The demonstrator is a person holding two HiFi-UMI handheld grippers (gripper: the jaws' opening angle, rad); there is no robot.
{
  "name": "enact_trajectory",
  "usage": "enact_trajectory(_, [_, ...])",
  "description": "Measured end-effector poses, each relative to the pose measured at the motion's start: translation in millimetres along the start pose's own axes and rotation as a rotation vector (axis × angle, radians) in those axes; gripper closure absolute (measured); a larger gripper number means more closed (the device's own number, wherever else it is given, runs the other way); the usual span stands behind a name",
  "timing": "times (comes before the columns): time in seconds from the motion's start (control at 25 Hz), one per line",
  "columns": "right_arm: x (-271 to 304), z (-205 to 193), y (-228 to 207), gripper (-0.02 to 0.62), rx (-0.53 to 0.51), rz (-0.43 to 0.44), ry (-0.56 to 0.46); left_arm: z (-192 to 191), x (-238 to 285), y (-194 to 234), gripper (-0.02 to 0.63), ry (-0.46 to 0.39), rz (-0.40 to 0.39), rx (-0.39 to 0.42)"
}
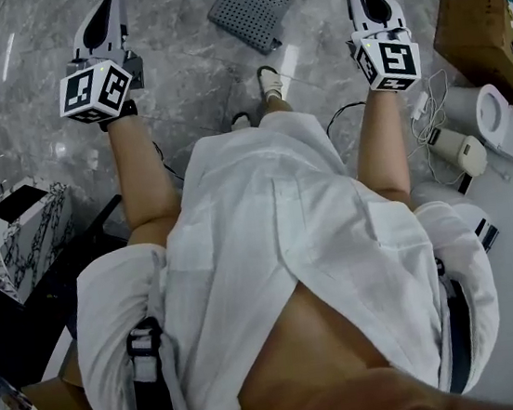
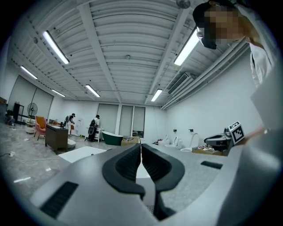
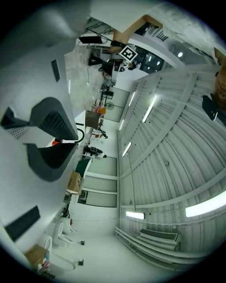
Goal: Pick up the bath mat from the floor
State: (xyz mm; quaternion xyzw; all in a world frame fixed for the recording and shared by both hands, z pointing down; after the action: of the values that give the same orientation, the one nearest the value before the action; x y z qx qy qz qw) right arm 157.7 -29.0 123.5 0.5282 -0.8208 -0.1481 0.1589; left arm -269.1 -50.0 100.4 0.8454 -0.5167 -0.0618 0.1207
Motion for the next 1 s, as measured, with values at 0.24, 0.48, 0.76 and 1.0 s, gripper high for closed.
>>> enact_trajectory(0.24, [60,-42,-6,0.565,0.002,0.098,0.037,-33,46,14,0.591,0.030,0.023,-0.036])
enact_trajectory(0.48, [116,-108,1,0.561,0.024,0.184,0.082,-90,88,33,0.591,0.059,0.066,-0.088])
enact_trajectory(0.76, [173,-223,49,0.561,0.008,0.264,0.123,-203,127,73,0.591,0.094,0.058,-0.107])
enact_trajectory(1.0, [207,-332,96,0.557,0.022,0.303,0.148,-329,168,103,0.591,0.137,0.011,-0.130])
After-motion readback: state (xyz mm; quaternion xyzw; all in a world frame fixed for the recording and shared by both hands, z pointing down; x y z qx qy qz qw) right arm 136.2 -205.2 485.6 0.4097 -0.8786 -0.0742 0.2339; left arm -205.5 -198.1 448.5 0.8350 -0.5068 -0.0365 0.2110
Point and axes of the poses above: the fingertips, and each gripper's own axes: x forward along the fingers, y to its left, z out of its top, the point moved 7 cm from there along -x, backward along the fingers, and after that the axes turned 12 degrees about -x, right-handed, at the moved point
